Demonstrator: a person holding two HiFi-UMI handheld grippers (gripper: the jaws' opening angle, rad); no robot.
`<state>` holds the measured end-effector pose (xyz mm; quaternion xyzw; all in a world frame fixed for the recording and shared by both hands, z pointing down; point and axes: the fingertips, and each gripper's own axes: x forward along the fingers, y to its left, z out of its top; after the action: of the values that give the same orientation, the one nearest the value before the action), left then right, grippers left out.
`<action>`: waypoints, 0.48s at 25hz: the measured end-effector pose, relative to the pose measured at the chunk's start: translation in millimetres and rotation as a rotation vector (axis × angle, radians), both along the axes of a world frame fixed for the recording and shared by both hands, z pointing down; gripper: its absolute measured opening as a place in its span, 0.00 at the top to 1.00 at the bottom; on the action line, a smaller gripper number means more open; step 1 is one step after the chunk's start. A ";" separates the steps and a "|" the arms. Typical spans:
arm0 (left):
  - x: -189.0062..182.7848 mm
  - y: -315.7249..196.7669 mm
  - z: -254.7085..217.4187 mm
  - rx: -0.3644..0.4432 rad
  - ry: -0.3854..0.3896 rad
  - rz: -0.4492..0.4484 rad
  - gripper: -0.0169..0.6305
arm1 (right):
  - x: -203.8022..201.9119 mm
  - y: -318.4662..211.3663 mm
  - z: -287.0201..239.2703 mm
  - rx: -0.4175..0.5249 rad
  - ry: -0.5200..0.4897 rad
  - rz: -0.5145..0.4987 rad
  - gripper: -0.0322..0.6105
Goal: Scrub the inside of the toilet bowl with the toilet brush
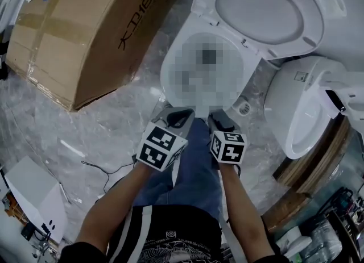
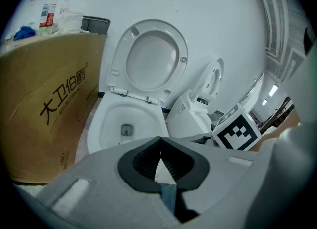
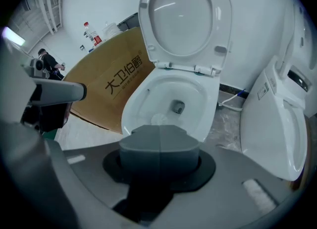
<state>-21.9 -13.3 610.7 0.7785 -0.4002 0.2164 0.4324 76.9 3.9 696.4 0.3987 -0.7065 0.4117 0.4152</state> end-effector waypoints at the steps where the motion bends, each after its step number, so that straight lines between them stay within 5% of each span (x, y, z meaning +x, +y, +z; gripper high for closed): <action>1: 3.2 -0.9 1.5 -0.003 0.002 0.003 0.98 | 4.3 -0.4 2.6 -0.007 0.008 0.004 0.72; 12: 16.1 -15.6 12.6 -0.027 -0.001 0.015 0.98 | 50.4 -44.7 20.3 -0.015 0.058 0.063 0.72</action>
<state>-5.8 -28.9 623.3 0.7755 -0.3915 0.2254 0.4411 127.3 -40.9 716.7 0.4295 -0.6780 0.4182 0.4254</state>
